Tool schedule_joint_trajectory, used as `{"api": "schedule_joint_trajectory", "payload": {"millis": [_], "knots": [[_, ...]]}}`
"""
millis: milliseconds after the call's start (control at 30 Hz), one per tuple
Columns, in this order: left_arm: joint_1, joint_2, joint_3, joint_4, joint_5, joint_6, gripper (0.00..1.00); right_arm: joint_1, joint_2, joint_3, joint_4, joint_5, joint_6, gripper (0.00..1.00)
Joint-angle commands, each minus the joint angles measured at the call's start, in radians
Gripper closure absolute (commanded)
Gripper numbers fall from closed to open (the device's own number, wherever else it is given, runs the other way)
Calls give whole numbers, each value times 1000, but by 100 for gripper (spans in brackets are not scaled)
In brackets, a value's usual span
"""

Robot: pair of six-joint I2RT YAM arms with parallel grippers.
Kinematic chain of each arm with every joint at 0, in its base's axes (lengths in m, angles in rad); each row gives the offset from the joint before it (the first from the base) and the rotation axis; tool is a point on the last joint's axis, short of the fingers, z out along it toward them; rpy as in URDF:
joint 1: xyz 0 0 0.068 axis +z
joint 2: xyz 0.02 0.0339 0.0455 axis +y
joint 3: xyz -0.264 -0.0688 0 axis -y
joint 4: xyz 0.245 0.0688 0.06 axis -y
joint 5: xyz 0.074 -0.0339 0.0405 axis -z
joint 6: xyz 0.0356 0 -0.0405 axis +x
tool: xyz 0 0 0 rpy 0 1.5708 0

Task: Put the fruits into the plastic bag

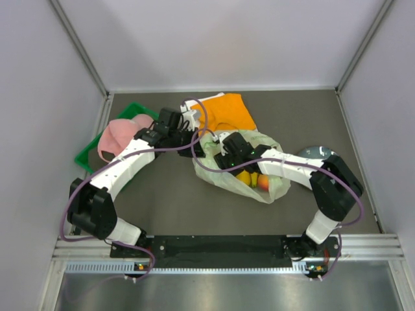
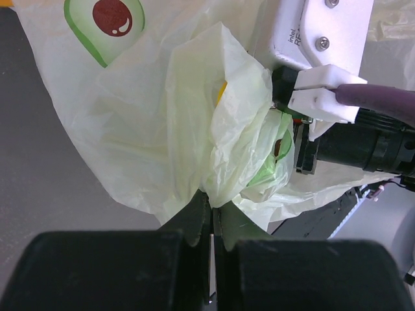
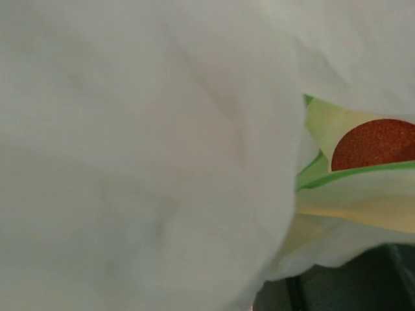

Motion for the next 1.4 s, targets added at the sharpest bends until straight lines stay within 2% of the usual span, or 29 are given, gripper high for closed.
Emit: {"api": "schedule_joint_trajectory", "payload": {"millis": [0,67,100,133,467,1367], "knots": [[-2,-27,40,10,23,12,100,18,-29,34,51,7,12,57],[-4,-25,40,10,23,9,100,18,-43,29,55,8,11,53],[-2,-27,40,10,23,11,100,20,-46,24,57,8,11,46],[-4,-27,40,10,24,9,100,20,-54,23,59,8,11,45],[-2,-27,40,10,27,8,100,21,-124,-2,59,16,12,39],[-5,-33,40,10,21,9,100,21,-289,-54,54,96,50,40]]}}
